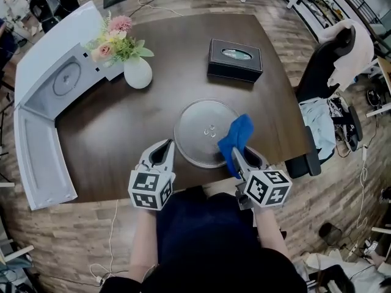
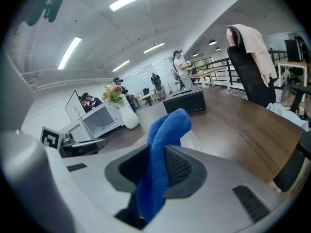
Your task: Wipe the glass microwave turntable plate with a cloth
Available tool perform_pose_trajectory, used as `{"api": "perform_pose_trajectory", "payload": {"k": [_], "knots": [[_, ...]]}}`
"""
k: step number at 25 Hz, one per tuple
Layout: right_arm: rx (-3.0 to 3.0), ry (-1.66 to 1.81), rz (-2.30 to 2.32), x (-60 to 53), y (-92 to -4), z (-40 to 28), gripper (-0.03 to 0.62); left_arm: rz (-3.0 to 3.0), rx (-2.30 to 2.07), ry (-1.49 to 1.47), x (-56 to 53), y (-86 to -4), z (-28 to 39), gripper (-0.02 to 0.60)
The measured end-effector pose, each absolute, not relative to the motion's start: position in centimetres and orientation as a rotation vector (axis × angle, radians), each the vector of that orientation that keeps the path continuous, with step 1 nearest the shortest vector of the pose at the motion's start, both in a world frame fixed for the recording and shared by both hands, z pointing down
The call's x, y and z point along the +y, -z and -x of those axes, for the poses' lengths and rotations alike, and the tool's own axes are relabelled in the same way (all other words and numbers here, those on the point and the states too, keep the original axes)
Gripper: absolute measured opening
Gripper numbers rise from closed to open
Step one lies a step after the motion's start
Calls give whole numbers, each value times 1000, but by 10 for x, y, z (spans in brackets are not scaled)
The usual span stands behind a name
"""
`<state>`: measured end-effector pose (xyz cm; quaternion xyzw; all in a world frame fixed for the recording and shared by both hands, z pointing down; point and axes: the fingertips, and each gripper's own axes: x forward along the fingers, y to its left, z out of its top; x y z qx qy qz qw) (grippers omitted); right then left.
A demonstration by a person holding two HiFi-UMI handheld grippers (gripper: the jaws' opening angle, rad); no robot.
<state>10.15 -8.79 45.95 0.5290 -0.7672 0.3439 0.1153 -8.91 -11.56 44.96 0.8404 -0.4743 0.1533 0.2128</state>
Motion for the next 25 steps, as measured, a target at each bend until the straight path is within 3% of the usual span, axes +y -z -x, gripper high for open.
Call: {"api": "perform_pose_trajectory", "payload": {"k": [25], "knots": [[-2275, -980, -1391, -125, -463, -86, 81, -2157, -1158, -747, -103, -512, 76, 6]]}}
